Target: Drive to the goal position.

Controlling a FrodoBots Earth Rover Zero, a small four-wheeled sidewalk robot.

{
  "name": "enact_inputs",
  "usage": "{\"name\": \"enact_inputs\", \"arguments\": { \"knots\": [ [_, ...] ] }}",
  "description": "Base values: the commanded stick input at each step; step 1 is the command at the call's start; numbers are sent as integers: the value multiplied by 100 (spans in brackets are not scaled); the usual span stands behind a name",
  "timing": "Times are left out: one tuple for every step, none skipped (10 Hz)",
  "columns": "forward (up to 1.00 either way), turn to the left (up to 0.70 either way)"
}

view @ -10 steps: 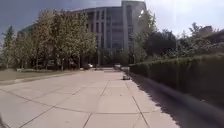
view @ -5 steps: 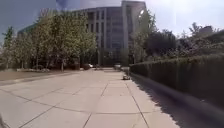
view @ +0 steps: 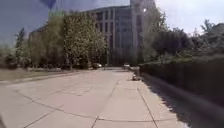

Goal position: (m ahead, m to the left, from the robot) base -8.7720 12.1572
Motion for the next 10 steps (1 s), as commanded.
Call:
{"name": "enact_inputs", "arguments": {
  "knots": [
    [70, 35],
    [70, 35],
    [70, 35],
    [70, 35],
    [70, 35],
    [70, 35],
    [70, 35],
    [70, 35],
    [70, 35],
    [70, 35]
  ]
}}
